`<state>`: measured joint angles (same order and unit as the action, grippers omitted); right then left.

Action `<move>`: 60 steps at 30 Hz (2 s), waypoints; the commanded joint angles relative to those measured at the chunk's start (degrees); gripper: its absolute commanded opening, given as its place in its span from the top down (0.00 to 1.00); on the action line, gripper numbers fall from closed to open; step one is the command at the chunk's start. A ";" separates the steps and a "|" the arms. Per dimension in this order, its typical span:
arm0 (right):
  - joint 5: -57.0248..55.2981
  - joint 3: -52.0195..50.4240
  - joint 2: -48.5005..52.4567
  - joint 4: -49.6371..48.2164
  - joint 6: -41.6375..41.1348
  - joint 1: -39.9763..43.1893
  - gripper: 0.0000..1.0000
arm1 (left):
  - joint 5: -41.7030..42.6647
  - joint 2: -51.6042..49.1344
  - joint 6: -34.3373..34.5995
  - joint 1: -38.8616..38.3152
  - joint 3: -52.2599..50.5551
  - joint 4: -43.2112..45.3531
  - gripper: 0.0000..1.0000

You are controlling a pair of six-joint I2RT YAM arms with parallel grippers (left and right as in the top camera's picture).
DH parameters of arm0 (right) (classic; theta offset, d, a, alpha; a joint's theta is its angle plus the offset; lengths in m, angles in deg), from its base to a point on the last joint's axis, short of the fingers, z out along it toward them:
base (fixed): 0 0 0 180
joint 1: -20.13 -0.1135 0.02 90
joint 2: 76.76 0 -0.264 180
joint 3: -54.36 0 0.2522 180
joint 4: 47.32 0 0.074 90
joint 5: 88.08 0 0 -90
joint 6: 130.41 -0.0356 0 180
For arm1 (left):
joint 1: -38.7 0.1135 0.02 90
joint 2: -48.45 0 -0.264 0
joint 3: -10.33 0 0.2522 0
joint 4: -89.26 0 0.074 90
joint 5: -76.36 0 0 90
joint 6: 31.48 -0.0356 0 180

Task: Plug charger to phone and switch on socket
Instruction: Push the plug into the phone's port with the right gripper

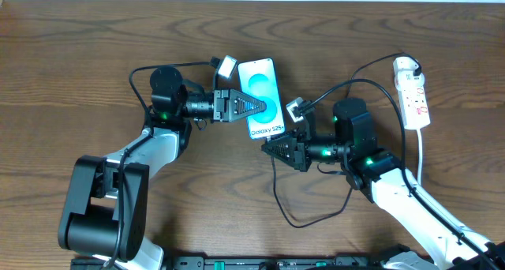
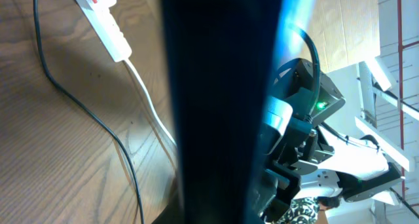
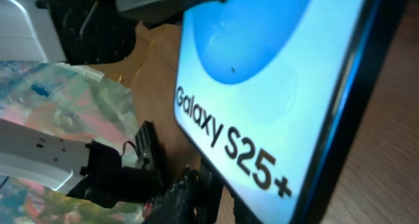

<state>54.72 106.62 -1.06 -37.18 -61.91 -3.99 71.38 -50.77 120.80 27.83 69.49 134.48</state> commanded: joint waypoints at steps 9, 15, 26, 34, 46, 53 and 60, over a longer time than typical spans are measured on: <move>-2.32 1.51 0.07 5.95 1.36 0.11 0.64 | 4.70 0.22 -7.87 -0.92 -0.31 0.50 0.93; -0.26 1.51 -0.15 10.08 5.01 0.35 0.56 | 2.03 0.22 -7.85 1.38 -0.31 0.48 0.93; -7.98 1.53 -9.18 15.28 6.80 5.40 0.39 | 1.99 0.22 -7.87 3.85 -0.31 0.46 0.93; -24.35 1.53 -18.25 19.34 6.49 -0.35 0.46 | 1.90 0.22 -8.72 3.85 -0.31 0.46 0.93; -60.52 1.53 -18.84 17.70 2.12 -24.83 0.41 | 1.92 0.22 -8.70 3.85 -0.31 0.46 0.93; -64.92 1.53 -8.70 11.39 1.33 -31.50 0.50 | 1.90 0.22 -8.66 3.85 -0.31 0.22 0.93; -64.92 1.57 -6.32 8.98 -0.76 -31.47 0.87 | 1.95 0.22 -8.68 3.85 -0.33 0.22 0.93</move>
<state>-9.02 107.21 -7.26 -27.12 -61.67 -35.22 73.08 -50.77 113.72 31.48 69.43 134.04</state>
